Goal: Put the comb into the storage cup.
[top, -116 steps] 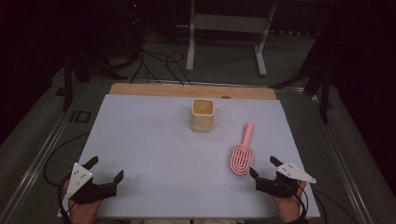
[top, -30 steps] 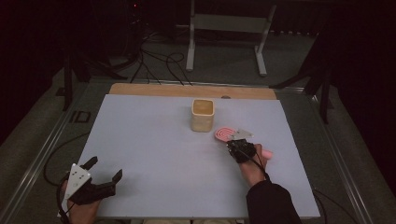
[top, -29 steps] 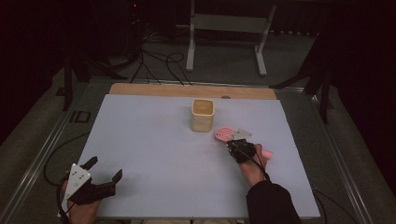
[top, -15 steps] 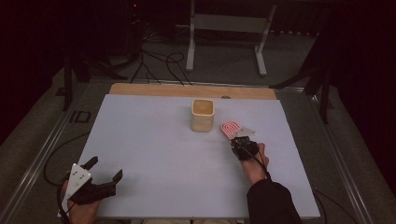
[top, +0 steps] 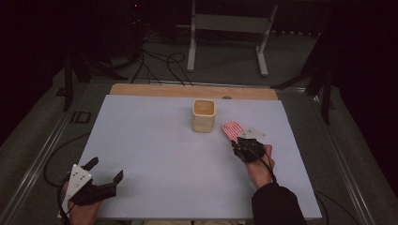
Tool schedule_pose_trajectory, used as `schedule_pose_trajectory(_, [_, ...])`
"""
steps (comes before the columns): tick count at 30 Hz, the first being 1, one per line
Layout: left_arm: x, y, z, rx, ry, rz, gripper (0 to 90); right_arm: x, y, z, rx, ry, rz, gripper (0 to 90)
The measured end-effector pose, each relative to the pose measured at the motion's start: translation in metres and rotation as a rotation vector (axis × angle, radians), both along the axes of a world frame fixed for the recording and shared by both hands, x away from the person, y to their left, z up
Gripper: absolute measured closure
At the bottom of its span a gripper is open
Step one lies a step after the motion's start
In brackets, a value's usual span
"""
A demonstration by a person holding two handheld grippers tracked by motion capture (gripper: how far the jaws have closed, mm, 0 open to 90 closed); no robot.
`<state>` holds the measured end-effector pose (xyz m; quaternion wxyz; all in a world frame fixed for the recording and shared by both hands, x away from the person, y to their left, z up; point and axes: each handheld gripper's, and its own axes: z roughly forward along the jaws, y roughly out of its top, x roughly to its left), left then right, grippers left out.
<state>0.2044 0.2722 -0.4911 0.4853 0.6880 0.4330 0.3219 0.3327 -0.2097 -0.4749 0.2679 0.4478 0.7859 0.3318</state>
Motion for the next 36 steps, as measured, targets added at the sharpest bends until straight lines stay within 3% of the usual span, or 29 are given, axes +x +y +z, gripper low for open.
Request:
schedule_pose_trajectory(3, [0.0,0.0,0.0,0.0,0.0,0.0,3.3,-0.005,-0.005,0.005,0.03,-0.02,0.0,62.3])
schedule_pose_trajectory(4, [0.0,0.0,0.0,-0.001,0.001,0.0,3.3,-0.01,-0.011,0.01,0.067,-0.041,0.014,55.5])
schedule_pose_trajectory(8, [0.0,0.0,0.0,-0.001,0.0,-0.002,3.2,-0.023,-0.023,0.018,0.111,-0.08,0.037,45.5])
schedule_pose_trajectory(9, [0.0,0.0,0.0,-0.001,0.0,-0.002,3.2,-0.023,-0.023,0.018,0.111,-0.08,0.037,45.5])
schedule_pose_trajectory(13, [0.0,0.0,0.0,-0.007,0.001,-0.002,2.8,-0.043,-0.035,0.022,0.112,-0.134,0.043,28.0])
schedule_pose_trajectory(19, [0.001,0.0,0.001,-0.014,0.007,-0.002,0.0,-0.065,-0.049,0.021,0.153,-0.182,0.053,14.9])
schedule_pose_trajectory(25, [0.001,-0.001,0.003,-0.013,0.011,-0.008,0.0,-0.081,-0.063,0.014,0.218,-0.21,0.047,11.1])
schedule_pose_trajectory(32, [0.001,0.0,0.006,-0.027,0.002,-0.006,0.0,-0.095,-0.077,0.008,0.247,-0.264,0.026,10.2])
schedule_pose_trajectory(36, [0.0,-0.001,0.008,-0.027,-0.002,-0.005,0.0,-0.1,-0.082,0.002,0.263,-0.267,0.006,10.2])
